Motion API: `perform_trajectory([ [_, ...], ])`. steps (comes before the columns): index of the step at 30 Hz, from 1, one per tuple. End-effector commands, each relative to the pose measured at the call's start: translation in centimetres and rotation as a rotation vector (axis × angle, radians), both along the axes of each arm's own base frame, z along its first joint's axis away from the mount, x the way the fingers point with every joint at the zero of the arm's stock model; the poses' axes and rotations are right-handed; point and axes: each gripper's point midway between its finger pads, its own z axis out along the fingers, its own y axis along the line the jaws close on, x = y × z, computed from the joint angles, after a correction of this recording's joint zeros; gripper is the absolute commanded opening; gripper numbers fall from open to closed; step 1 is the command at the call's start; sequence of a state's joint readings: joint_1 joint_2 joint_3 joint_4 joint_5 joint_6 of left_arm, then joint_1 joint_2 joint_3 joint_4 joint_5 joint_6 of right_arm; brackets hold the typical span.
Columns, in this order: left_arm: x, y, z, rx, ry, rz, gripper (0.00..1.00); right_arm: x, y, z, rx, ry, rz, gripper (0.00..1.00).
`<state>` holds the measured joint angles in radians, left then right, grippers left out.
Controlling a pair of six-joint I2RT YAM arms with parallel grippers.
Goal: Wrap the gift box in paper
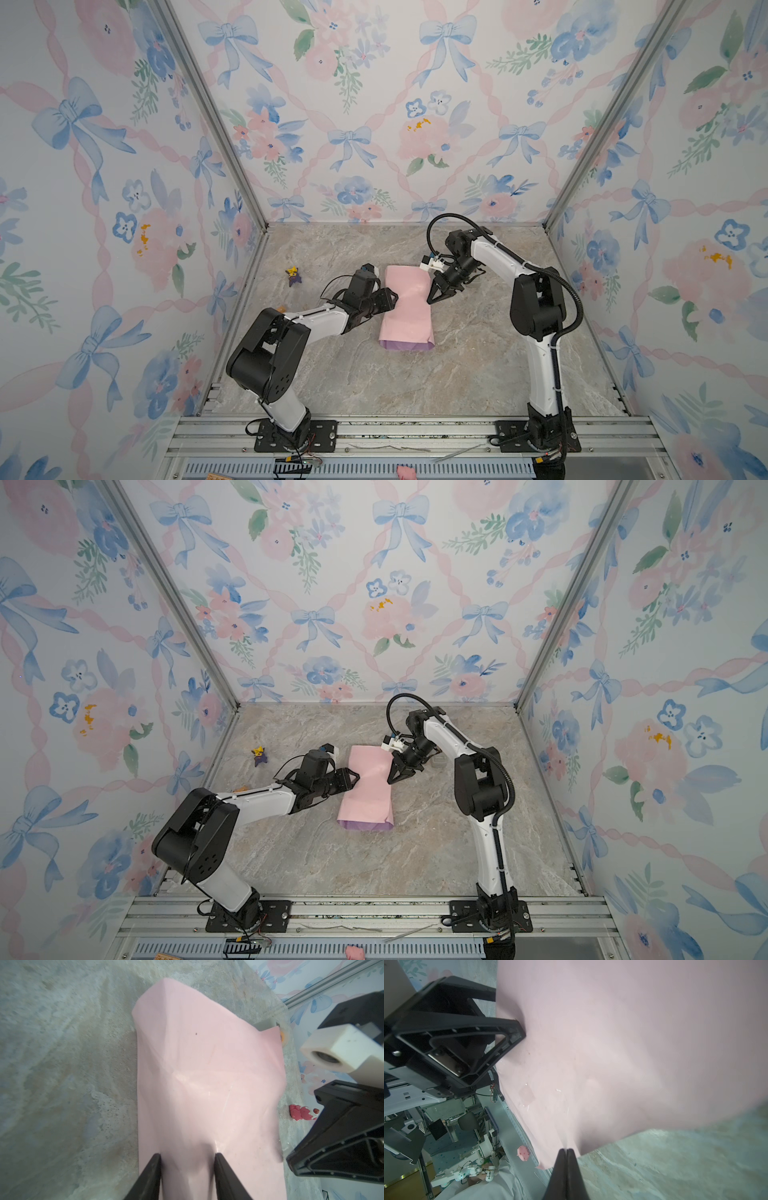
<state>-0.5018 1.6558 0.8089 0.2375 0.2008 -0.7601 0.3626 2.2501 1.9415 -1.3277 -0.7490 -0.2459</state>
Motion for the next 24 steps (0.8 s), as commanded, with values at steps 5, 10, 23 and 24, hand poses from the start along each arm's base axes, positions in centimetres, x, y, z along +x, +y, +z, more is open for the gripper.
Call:
perform_trajectory([
  [5,-2.3,1.6,-3.7,0.115,0.11,-0.004,0.42,-0.6,-1.1,-1.4,-0.058,0.077,-0.019,0.0],
  [10,-2.3,1.6,-3.8,0.115,0.111,-0.005,0.42,-0.3,-1.3,-1.5,-0.068,0.084,-0.044,0.0],
  [23,-2.3,1.7,-3.8,0.116,0.112,-0.002,0.42,0.4,-1.1,-1.8,-0.053,0.086,-0.079,0.09],
  [24,-2.3,1.7,-3.8,0.117,0.112,-0.003,0.42,0.5,-1.1,-1.8,-0.052,0.087,-0.083,0.1],
])
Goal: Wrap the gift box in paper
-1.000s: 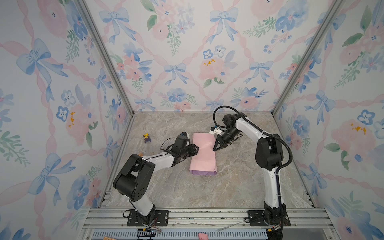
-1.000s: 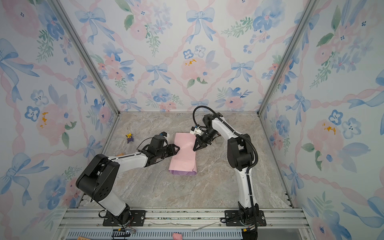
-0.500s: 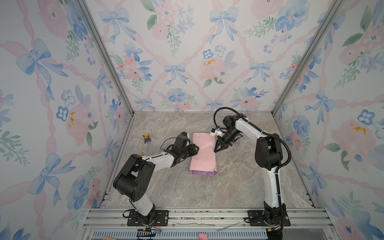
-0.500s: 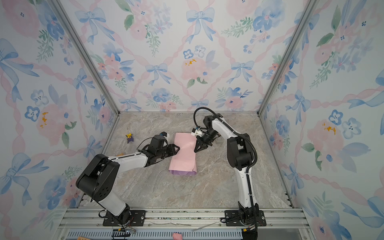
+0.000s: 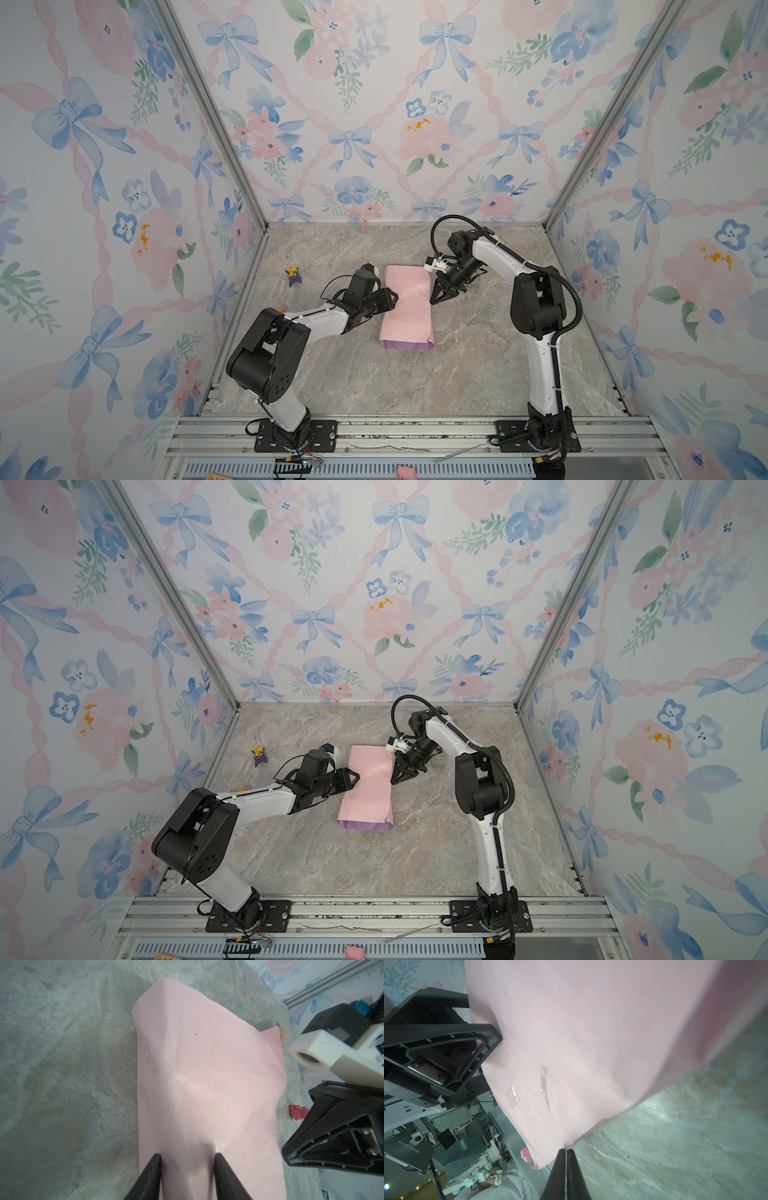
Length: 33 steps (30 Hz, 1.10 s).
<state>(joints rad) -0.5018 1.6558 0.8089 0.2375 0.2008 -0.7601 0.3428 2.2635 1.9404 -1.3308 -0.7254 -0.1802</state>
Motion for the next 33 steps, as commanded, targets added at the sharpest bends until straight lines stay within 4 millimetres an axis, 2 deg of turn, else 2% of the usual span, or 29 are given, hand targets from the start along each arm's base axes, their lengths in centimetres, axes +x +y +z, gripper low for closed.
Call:
perform_trajectory([
  [1,-2.3,1.7,-3.8,0.116,0.111,-0.004,0.42,0.1,-0.1,-1.0,0.002,0.037,-0.021,0.11],
  [33,-2.2,1.6,-3.5,0.115,0.103,-0.005,0.41,1.7,0.5,-1.8,0.017,0.037,-0.069,0.2],
])
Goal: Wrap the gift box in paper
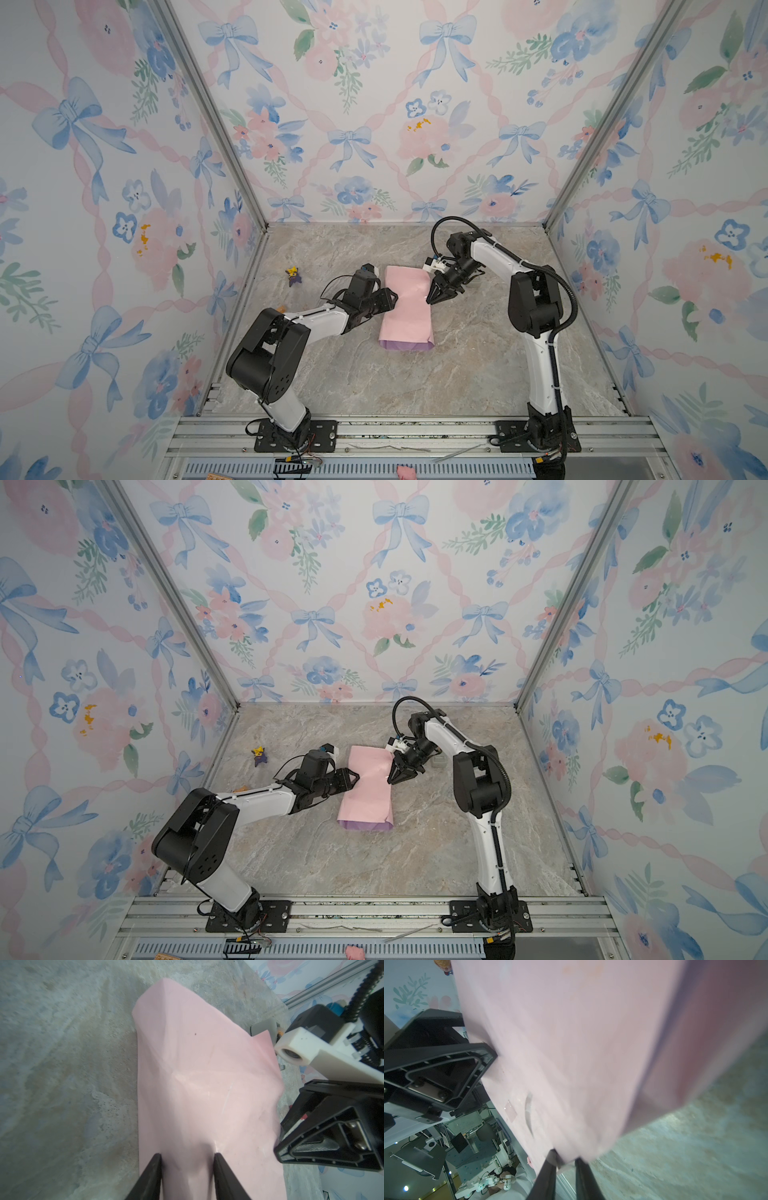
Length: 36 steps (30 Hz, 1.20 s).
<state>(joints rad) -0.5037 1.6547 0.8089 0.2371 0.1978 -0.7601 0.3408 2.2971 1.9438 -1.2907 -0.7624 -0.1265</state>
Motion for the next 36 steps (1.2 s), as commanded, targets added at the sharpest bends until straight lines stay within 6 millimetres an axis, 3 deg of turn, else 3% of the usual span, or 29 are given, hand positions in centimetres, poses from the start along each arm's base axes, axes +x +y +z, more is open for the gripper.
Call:
perform_trajectory([
  [1,-2.17,1.65,-3.48,0.114,0.102,-0.005,0.41,1.01,-0.22,-0.88,-0.003,0.002,-0.023,0.21],
  [16,-2.06,1.57,-3.33,0.115,0.096,-0.007,0.4,1.01,-0.33,-1.42,-0.014,0.004,-0.02,0.3],
  [36,-2.24,1.59,-3.52,0.121,0.1,-0.009,0.4,1.41,-0.67,-1.18,-0.029,-0.026,-0.041,0.5],
])
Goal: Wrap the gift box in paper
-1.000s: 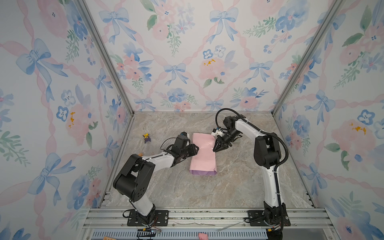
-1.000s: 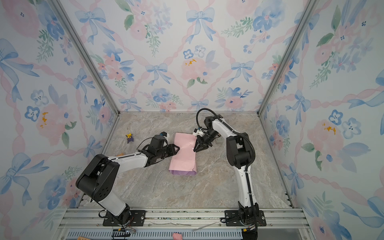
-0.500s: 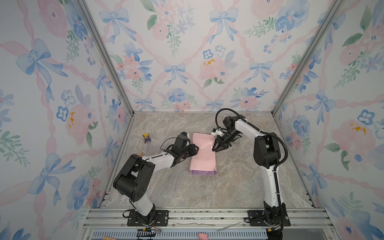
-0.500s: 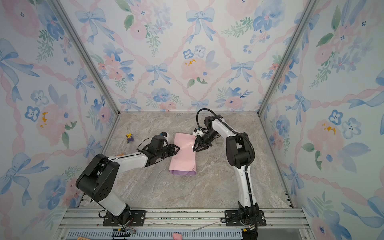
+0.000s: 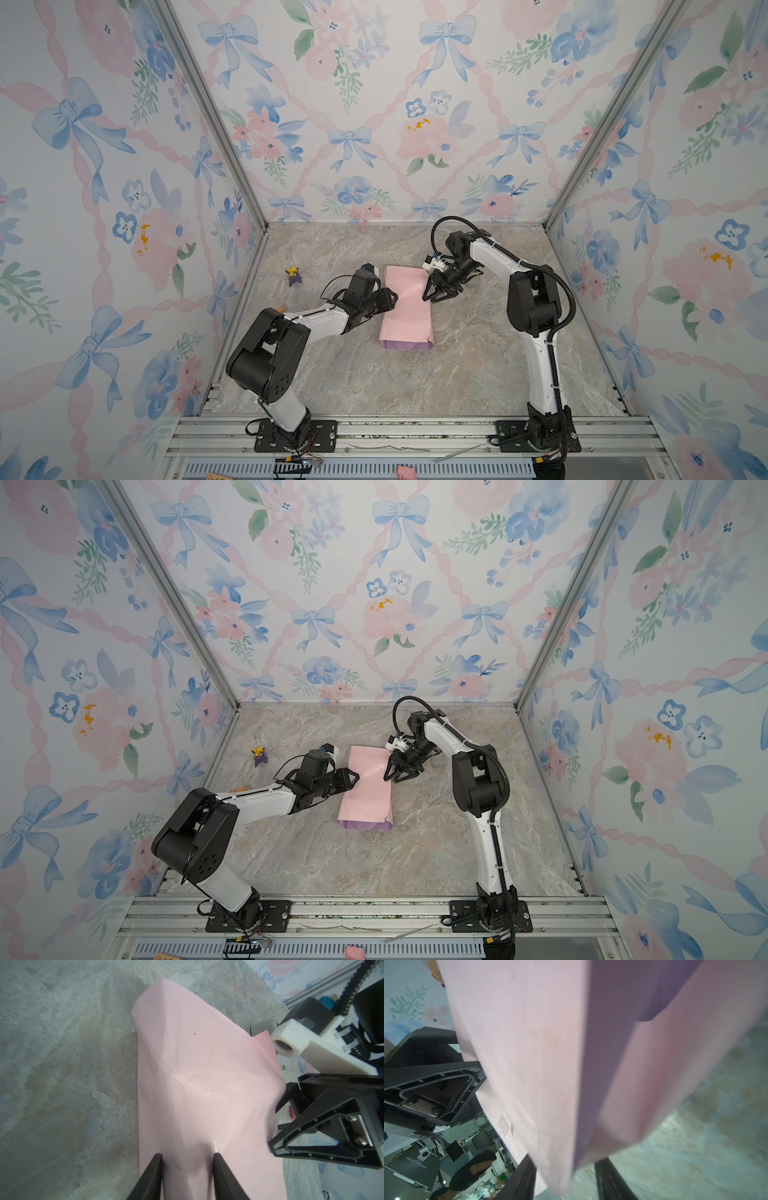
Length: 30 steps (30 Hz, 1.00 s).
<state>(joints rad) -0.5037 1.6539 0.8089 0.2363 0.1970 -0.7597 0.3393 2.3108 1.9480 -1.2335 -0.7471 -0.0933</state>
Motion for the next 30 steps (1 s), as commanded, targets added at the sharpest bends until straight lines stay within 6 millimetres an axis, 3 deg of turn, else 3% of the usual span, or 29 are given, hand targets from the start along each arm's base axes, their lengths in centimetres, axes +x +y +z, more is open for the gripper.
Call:
perform_trajectory([
  [1,-2.2,1.5,-3.5,0.119,0.098,-0.01,0.4,0.3,-0.9,-0.2,-0.019,-0.003,-0.021,0.5],
  [19,-2.3,1.3,-3.5,0.12,0.099,-0.016,0.4,-0.2,-3.5,4.1,-0.067,-0.101,-0.064,0.57],
  [21,-2.2,1.3,-3.5,0.12,0.098,-0.016,0.39,-0.1,-3.6,4.9,-0.069,-0.127,-0.076,0.54],
  [25,-2.3,1.3,-3.6,0.121,0.099,-0.013,0.39,0.1,-2.6,6.2,-0.064,-0.19,-0.085,0.35],
  [30,-2.3,1.3,-3.6,0.122,0.102,-0.013,0.39,0.1,0.1,6.2,-0.051,-0.244,-0.055,0.22],
])
